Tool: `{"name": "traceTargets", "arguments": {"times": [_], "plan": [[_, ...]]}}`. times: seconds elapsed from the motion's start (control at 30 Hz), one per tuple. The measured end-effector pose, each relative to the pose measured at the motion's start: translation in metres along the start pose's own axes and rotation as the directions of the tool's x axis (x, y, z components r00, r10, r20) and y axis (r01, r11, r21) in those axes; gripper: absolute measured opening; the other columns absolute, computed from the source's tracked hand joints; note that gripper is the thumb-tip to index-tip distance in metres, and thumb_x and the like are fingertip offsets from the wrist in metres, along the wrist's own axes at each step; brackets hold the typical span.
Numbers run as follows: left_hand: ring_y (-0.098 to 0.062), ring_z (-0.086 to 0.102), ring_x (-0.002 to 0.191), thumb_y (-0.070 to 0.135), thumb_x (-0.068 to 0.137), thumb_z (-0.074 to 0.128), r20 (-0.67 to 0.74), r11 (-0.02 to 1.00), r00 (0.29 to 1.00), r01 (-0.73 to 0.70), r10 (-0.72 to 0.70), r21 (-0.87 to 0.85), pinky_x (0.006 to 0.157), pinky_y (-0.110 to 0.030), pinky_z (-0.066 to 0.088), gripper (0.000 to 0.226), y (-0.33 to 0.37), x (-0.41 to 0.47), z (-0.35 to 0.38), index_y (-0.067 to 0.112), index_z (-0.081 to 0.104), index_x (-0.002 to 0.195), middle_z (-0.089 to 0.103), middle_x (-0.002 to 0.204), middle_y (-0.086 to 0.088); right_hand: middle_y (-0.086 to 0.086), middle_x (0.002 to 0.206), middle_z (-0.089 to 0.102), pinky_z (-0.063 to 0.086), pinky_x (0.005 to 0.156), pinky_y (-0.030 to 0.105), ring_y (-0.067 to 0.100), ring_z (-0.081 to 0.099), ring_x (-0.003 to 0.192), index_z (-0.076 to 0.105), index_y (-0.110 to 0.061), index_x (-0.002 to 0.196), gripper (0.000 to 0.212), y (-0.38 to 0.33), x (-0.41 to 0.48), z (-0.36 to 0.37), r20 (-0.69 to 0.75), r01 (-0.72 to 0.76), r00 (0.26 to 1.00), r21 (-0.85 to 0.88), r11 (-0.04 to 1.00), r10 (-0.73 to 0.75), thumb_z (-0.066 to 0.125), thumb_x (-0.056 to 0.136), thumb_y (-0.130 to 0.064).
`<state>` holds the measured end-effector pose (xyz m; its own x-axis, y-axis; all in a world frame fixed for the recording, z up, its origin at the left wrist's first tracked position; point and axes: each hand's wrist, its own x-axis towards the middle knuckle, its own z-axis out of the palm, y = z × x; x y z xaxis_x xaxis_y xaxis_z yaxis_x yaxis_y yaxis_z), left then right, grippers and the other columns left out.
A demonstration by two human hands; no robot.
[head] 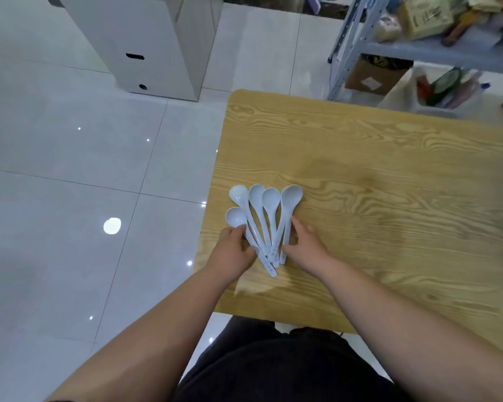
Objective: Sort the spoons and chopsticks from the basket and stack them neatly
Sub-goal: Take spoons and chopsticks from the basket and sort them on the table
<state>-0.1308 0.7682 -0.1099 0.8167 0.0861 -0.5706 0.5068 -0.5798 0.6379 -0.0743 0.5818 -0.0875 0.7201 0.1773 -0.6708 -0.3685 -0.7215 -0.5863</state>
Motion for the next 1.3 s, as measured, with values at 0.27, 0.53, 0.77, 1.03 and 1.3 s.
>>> {"name": "traceTargets", "arguments": {"times": [0.27, 0.53, 0.77, 1.03, 1.3], "plan": [[-0.004, 0.051, 0.120, 0.034, 0.092, 0.062, 0.153, 0.970, 0.977, -0.175, 0.149, 0.169, 0.097, -0.023, 0.039, 0.063, 0.032, -0.034, -0.005, 0.036, 0.038, 0.151, 0.049, 0.131, 0.019, -0.012, 0.110, 0.064, 0.046, 0.089, 0.023, 0.010, 0.061, 0.106, 0.059, -0.032, 0.127, 0.033, 0.056, -0.064, -0.044, 0.023, 0.003, 1.000, 0.043, 0.999, -0.004, 0.064, 0.095, -0.027], [-0.009, 0.063, 0.104, 0.037, 0.084, 0.056, 0.394, 0.866, 0.798, -0.501, 0.457, 0.010, 0.091, -0.033, 0.053, 0.024, 0.119, -0.121, 0.063, 0.037, 0.060, 0.107, 0.064, 0.103, 0.018, -0.019, 0.091, 0.069, 0.048, 0.074, 0.012, -0.002, 0.064, 0.086, 0.069, -0.037, 0.095, 0.014, 0.128, -0.205, -0.093, -0.180, 0.120, 0.981, 0.229, 0.966, -0.080, 0.069, 0.093, -0.023], [-0.007, 0.061, 0.104, 0.032, 0.087, 0.057, 0.516, 0.747, 0.633, -0.665, 0.577, -0.019, 0.086, -0.023, 0.052, 0.018, 0.219, -0.181, 0.179, 0.035, 0.059, 0.104, 0.062, 0.107, 0.020, -0.015, 0.091, 0.070, 0.050, 0.080, 0.015, 0.005, 0.067, 0.091, 0.070, -0.027, 0.089, 0.014, 0.228, -0.307, -0.137, -0.304, 0.200, 0.948, 0.337, 0.920, -0.095, 0.068, 0.092, -0.014], [-0.008, 0.064, 0.103, 0.007, 0.091, 0.064, 0.514, 0.770, 0.651, -0.637, 0.559, -0.031, 0.086, -0.013, 0.048, 0.024, 0.300, -0.225, 0.296, 0.028, 0.065, 0.103, 0.067, 0.101, 0.015, -0.022, 0.097, 0.068, 0.047, 0.081, 0.011, 0.000, 0.064, 0.096, 0.070, -0.030, 0.096, 0.009, 0.340, -0.367, -0.192, -0.378, 0.223, 0.923, 0.366, 0.904, -0.075, 0.066, 0.094, -0.021], [-0.011, 0.067, 0.100, 0.019, 0.083, 0.058, 0.527, 0.833, 0.676, -0.540, 0.515, -0.123, 0.084, -0.021, 0.051, 0.022, 0.343, -0.220, 0.345, 0.031, 0.067, 0.099, 0.071, 0.098, 0.009, -0.018, 0.090, 0.069, 0.049, 0.078, 0.013, 0.004, 0.066, 0.090, 0.070, -0.031, 0.090, 0.013, 0.379, -0.355, -0.275, -0.499, 0.271, 0.865, 0.360, 0.893, -0.061, 0.068, 0.093, -0.019]]}}
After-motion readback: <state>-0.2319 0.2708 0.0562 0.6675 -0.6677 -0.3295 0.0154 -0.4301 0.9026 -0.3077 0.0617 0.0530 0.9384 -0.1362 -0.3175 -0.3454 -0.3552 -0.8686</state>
